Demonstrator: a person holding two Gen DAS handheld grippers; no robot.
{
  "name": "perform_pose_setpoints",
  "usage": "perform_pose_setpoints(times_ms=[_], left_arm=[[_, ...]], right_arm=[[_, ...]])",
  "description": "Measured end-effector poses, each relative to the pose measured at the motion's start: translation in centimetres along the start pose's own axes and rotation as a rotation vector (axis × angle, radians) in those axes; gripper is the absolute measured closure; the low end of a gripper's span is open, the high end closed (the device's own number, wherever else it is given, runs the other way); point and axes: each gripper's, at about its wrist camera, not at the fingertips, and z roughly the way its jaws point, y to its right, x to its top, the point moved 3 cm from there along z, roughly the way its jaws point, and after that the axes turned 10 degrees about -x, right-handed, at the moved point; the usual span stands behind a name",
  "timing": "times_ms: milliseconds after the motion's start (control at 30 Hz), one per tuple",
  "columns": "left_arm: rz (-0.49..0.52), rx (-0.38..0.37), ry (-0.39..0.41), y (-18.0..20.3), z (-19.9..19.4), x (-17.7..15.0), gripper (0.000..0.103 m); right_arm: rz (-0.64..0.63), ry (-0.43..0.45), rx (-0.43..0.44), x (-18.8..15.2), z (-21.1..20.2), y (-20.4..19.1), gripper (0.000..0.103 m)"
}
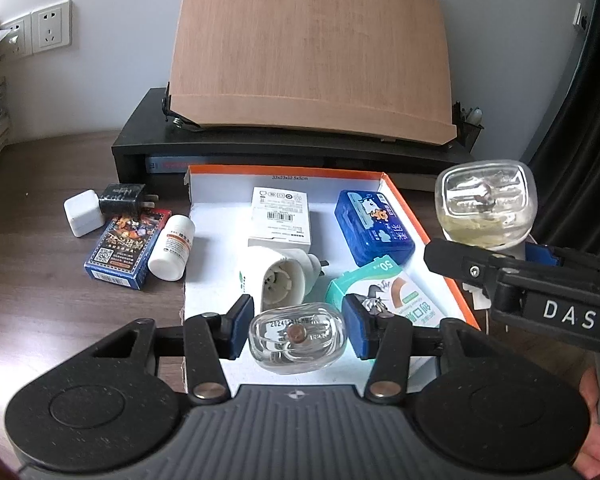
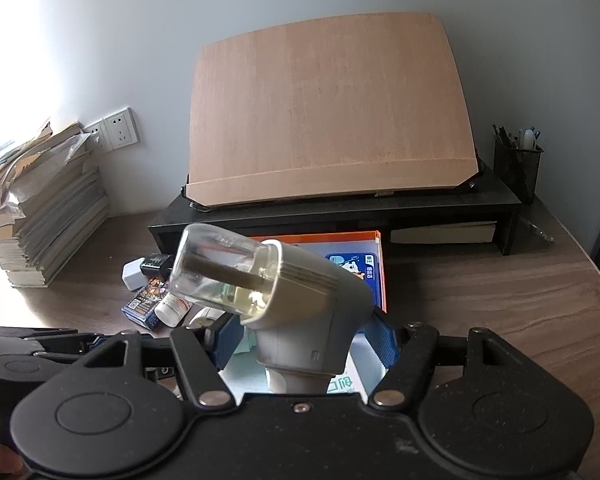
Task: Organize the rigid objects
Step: 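Hold the glass bottle and plug adapter above the tray with both tools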
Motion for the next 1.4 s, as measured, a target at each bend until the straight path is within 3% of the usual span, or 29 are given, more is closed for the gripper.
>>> perform_pose_setpoints(times_ms=[1400], left_arm=[[-0.019,-0.01,-0.048,-0.2,2.5,0.3,0.054]], right_arm=[[-0.034,-0.064,-0.049,0.2,3.3,-0.4,0.023]])
